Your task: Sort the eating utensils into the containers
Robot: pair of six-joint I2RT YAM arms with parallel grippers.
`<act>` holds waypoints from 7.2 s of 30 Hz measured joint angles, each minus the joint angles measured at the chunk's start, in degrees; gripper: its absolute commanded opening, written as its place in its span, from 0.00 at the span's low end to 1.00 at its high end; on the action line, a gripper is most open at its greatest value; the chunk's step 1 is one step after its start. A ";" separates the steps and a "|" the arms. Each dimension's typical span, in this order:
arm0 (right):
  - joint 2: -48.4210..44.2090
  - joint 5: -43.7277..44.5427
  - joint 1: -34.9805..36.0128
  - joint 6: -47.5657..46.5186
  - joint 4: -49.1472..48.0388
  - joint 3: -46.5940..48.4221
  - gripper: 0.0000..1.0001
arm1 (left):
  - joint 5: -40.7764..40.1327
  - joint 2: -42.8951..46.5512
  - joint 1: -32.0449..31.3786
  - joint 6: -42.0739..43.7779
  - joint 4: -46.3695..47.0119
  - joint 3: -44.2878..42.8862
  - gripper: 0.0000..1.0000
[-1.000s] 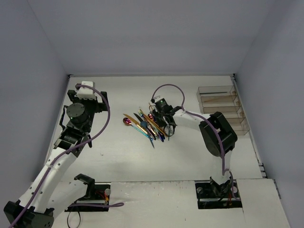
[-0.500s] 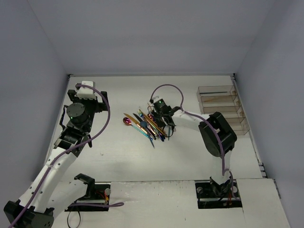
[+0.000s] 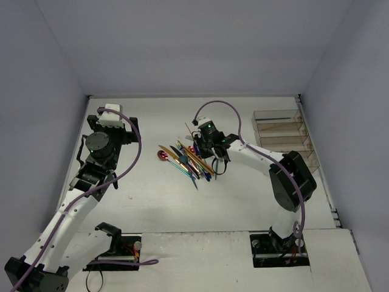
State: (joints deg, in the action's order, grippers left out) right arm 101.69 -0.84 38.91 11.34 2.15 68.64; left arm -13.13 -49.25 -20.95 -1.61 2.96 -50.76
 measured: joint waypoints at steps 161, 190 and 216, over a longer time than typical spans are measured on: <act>8.46 11.26 8.77 -13.98 0.41 2.51 0.17 | -1.25 -1.75 -0.48 0.00 -0.02 0.00 0.90; 12.57 16.30 9.14 -13.79 -1.47 4.99 0.15 | -1.25 -1.73 -1.17 -0.02 -0.02 0.00 0.90; 9.99 13.73 5.34 -15.66 -1.02 4.92 0.14 | -1.03 -1.73 -1.22 -0.01 -0.02 0.00 0.90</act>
State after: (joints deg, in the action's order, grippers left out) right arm 111.68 12.89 44.26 -4.31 1.14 73.56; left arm -14.15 -50.98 -22.17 -1.62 2.94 -50.76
